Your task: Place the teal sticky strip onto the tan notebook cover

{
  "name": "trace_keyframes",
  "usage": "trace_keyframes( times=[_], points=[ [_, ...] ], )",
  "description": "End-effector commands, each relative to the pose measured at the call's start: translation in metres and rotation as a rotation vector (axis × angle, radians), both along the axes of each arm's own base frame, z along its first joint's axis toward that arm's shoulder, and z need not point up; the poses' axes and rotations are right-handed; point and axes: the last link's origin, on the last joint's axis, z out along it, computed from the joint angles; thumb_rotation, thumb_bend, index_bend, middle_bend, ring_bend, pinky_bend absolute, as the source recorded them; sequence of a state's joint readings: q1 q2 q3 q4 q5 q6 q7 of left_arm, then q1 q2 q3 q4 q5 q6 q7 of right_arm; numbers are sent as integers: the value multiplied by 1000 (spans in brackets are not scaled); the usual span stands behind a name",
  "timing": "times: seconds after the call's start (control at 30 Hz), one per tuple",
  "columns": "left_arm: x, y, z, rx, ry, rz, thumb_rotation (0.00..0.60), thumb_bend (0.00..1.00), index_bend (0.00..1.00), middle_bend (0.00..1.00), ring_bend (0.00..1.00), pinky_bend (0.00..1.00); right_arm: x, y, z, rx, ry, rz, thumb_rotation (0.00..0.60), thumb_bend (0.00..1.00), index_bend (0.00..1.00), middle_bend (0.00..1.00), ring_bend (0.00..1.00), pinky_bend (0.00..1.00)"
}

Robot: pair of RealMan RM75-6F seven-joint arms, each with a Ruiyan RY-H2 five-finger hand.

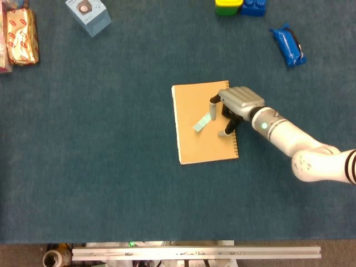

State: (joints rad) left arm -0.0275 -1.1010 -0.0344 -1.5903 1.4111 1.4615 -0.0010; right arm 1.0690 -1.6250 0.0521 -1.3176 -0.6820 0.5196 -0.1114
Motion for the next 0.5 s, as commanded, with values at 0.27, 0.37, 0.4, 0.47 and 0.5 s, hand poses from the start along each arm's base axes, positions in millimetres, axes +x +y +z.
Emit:
trace_keyframes(
  times=[0.27,0.37,0.4,0.47,0.5],
  points=[
    [-1,1,4,15,3,-4,600,239,19,125,145,91,9,-3,15,-16,-79,-39,600,95,521,1000,1000,1000],
    [2,6,5,4,11,-21,600,239,19,125,146,92,10,-4,35,-49,-124,-48,600,95,521,1000,1000,1000],
    [3,8,5,-4,14,-29,600,239,19,128,148,92,10,-5,41,-66,-136,-48,600,95,521,998,1000,1000],
    [7,12,5,-37,17,-51,600,240,21,145,159,92,6,-5,59,-118,-161,-46,600,97,521,979,1000,1000],
    [10,15,5,-52,18,-66,600,240,24,160,177,94,3,-4,68,-145,-171,-44,600,104,519,957,1000,1000]
  ],
)
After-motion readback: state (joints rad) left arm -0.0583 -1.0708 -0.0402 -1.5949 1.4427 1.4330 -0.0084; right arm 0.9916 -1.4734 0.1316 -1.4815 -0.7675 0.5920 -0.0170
